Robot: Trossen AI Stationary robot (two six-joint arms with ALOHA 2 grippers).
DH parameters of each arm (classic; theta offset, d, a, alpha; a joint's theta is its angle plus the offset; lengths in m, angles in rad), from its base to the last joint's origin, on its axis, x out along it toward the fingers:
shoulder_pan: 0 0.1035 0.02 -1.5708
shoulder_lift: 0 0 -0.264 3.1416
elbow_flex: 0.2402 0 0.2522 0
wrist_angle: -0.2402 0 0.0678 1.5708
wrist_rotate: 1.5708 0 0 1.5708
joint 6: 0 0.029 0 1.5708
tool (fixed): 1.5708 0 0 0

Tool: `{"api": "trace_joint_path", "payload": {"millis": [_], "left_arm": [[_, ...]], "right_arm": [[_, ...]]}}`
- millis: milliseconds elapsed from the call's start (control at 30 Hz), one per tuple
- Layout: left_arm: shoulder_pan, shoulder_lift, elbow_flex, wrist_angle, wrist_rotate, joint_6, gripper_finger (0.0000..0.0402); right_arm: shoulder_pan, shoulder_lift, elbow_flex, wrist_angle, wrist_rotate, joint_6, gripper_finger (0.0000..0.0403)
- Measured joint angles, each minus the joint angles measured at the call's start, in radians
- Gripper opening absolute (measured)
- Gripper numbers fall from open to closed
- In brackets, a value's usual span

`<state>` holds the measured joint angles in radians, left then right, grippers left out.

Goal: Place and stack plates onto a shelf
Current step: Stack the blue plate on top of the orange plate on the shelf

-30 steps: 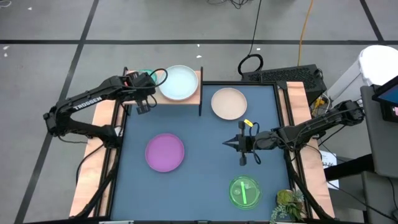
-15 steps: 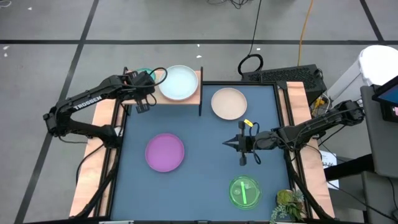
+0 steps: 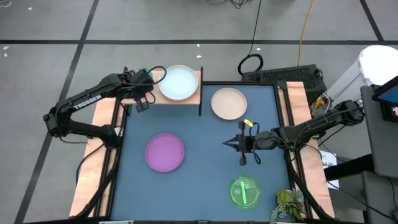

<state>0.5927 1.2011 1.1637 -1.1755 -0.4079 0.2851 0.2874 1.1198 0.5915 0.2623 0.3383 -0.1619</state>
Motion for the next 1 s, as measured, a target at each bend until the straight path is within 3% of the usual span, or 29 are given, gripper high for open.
{"api": "trace_joint_path", "payload": {"millis": [533,800,1000], "left_arm": [[0.043,0.000,0.000,-0.002,0.040,-0.024,0.0004],[0.043,0.001,0.000,0.000,0.050,-0.036,0.0047],[0.042,0.001,0.000,0.002,0.050,-0.053,0.0055]], "right_arm": [[0.000,0.000,0.000,0.000,0.000,0.000,0.0000],[0.000,0.000,0.000,0.000,0.000,0.000,0.0000],[0.000,0.000,0.000,0.000,0.000,0.000,0.0000]]}}
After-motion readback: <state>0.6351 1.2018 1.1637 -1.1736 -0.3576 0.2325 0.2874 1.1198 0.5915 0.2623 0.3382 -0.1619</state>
